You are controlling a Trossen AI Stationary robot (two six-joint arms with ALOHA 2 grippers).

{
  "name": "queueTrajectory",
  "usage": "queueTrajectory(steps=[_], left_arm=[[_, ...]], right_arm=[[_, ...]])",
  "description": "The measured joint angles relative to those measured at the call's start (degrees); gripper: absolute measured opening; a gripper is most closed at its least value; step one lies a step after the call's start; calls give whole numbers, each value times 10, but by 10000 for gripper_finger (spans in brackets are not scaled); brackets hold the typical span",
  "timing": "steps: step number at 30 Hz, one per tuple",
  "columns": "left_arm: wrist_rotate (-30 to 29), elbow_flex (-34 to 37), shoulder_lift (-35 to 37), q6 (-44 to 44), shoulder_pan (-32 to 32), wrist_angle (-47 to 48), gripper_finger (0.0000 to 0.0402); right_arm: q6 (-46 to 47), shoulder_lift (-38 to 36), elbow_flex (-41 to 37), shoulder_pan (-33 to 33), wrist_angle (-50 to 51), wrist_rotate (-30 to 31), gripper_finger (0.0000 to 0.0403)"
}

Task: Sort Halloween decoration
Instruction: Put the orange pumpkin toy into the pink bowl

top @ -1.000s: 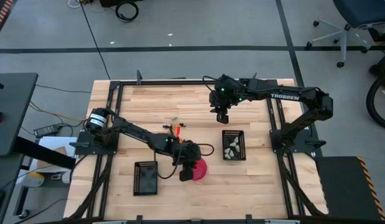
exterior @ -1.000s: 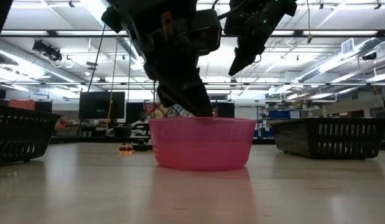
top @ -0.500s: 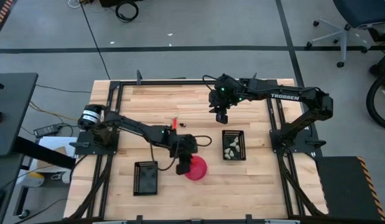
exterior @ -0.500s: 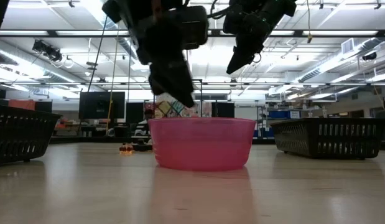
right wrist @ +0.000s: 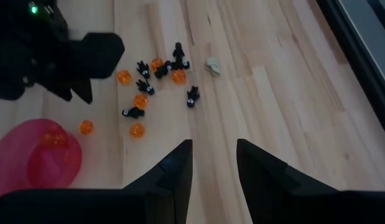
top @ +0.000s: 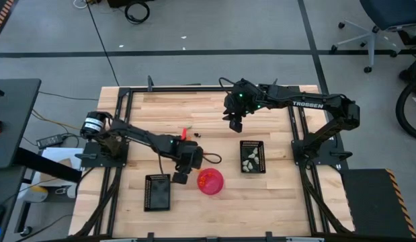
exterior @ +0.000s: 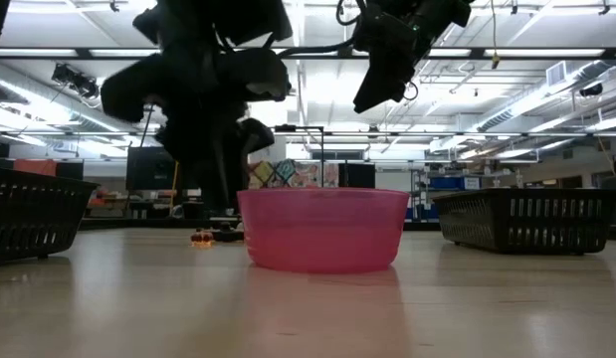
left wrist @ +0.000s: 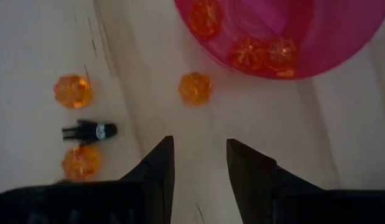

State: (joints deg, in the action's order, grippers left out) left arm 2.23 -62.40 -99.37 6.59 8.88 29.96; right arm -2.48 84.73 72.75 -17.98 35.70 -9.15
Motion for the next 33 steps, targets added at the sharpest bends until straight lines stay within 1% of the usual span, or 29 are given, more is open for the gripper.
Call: queueTrajectory(steps=[3,7,10,13,15,17,21,23,33], left_arm=[[-2,19,0,4,-2,-29,135],[4,31,0,22,-2,-84,170],[4,33,-2,41,-2,-100,193],[6,34,-11,59,-5,-112,206],[12,33,-21,66,-8,-130,207],[19,34,-27,67,-13,-127,206],[22,33,-35,69,-21,-145,197],[34,33,-40,82,-24,-148,195],[43,33,-57,124,-15,-165,194]], right_arm=[[14,0,0,0,-1,4,129],[27,0,0,0,-1,10,129],[36,0,0,0,-1,11,129],[38,0,0,0,-1,11,129],[39,0,0,0,-1,12,129],[39,0,0,0,-1,12,129],[39,0,0,2,-3,12,129],[39,0,0,2,-2,14,129],[38,0,0,3,0,16,129]])
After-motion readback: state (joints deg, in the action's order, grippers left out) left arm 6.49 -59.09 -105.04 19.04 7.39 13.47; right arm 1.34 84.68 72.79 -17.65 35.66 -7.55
